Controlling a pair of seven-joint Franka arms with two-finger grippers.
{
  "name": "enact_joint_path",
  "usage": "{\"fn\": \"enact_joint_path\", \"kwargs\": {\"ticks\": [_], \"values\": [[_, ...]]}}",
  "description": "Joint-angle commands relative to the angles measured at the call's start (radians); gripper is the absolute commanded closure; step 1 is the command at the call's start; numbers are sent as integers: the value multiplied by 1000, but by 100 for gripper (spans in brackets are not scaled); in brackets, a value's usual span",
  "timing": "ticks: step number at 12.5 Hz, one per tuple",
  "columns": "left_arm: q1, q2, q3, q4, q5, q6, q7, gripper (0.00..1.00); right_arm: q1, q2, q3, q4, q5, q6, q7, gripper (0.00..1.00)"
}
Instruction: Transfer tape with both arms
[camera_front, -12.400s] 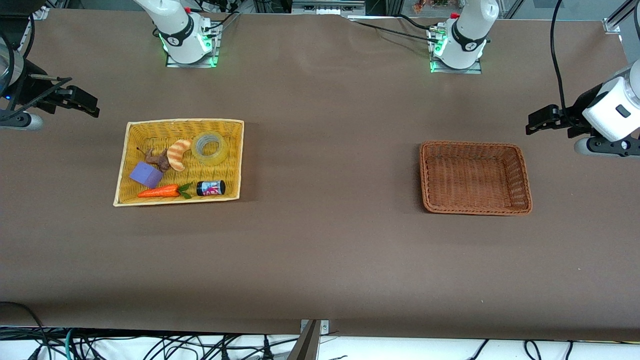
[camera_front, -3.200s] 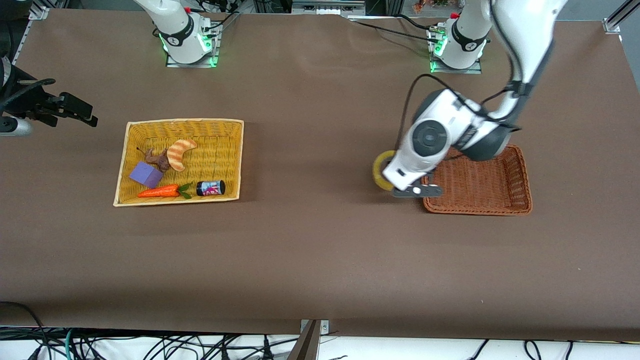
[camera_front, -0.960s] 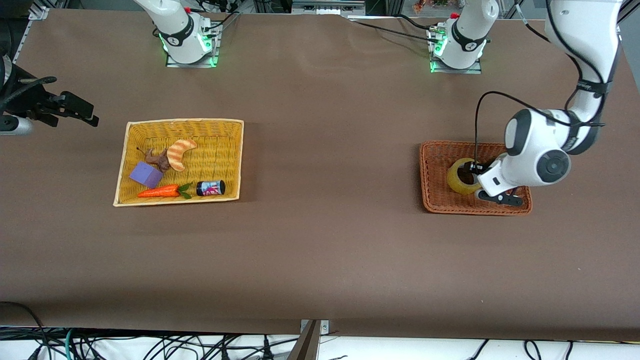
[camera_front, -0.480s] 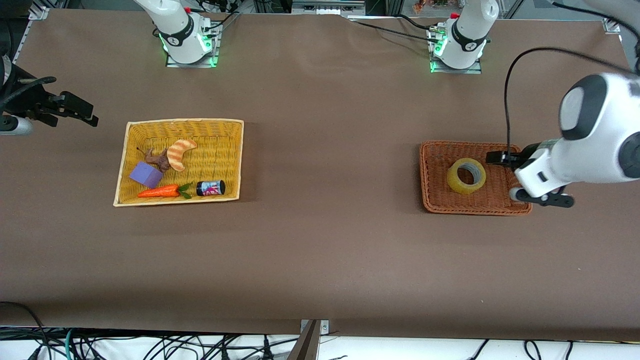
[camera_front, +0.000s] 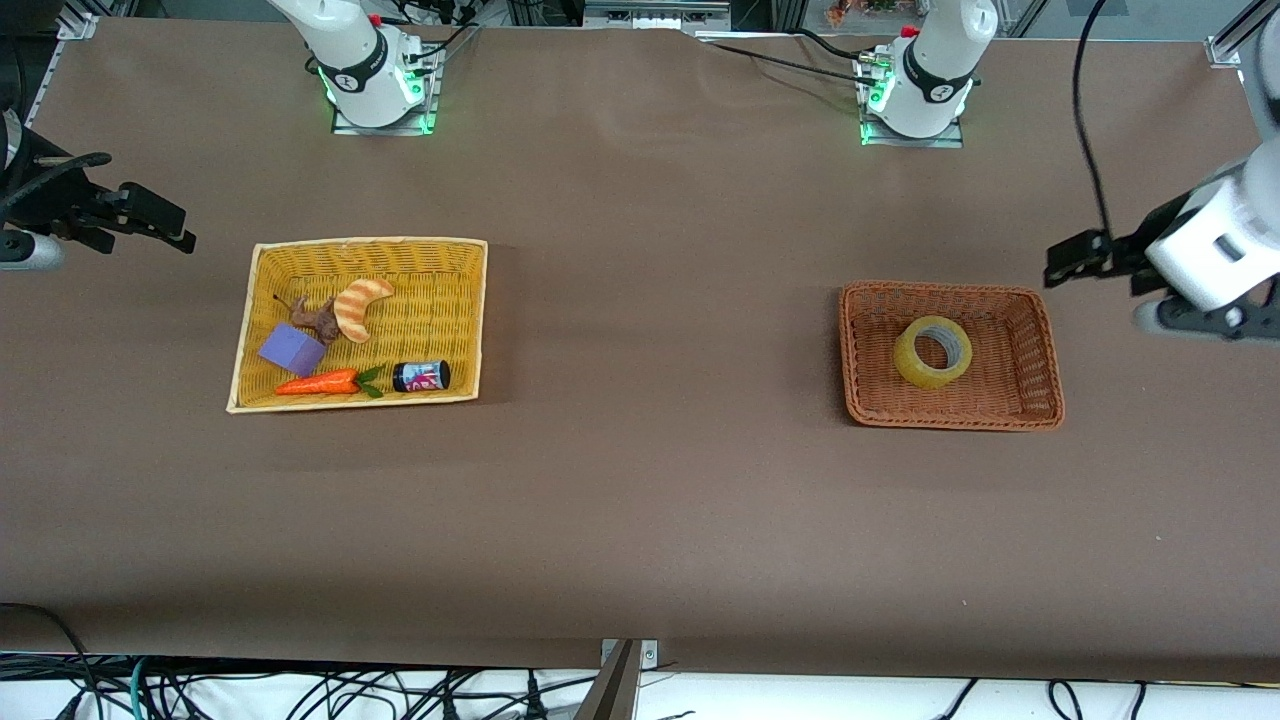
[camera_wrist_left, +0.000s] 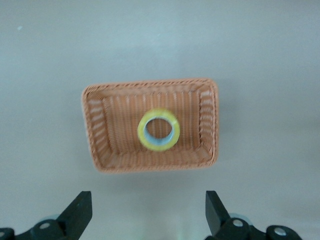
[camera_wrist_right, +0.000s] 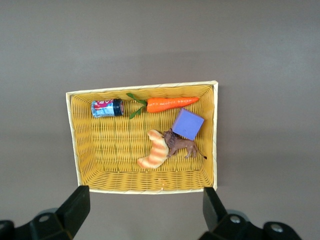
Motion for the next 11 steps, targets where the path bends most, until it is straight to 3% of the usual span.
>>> {"fn": "enact_joint_path", "kwargs": {"ticks": [1,5,11], "values": [[-26,-50,41,-18,-5,-82,-9,0,-4,-8,1,9,-7,-16,1,0],[-38,-43,40,-66,-8,-102,-10,0,-4,-8,1,9,-8,-16,1,0],[-30,-26,33,-50,-39,7,-10,0,-4,-8,1,9,-8,-16,1,0]]}}
